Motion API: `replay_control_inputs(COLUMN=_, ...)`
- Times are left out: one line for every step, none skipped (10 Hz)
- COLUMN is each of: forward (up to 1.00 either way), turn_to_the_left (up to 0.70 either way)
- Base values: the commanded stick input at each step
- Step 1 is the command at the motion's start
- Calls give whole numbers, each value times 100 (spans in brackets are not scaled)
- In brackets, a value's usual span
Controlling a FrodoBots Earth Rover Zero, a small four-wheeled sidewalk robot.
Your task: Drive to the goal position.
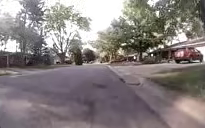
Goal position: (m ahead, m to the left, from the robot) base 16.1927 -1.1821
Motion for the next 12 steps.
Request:
replay_control_inputs(forward=85, turn_to_the_left=0)
replay_control_inputs(forward=85, turn_to_the_left=0)
replay_control_inputs(forward=85, turn_to_the_left=0)
replay_control_inputs(forward=85, turn_to_the_left=0)
replay_control_inputs(forward=85, turn_to_the_left=0)
replay_control_inputs(forward=85, turn_to_the_left=0)
replay_control_inputs(forward=85, turn_to_the_left=0)
replay_control_inputs(forward=85, turn_to_the_left=0)
replay_control_inputs(forward=85, turn_to_the_left=0)
replay_control_inputs(forward=85, turn_to_the_left=0)
replay_control_inputs(forward=85, turn_to_the_left=0)
replay_control_inputs(forward=85, turn_to_the_left=0)
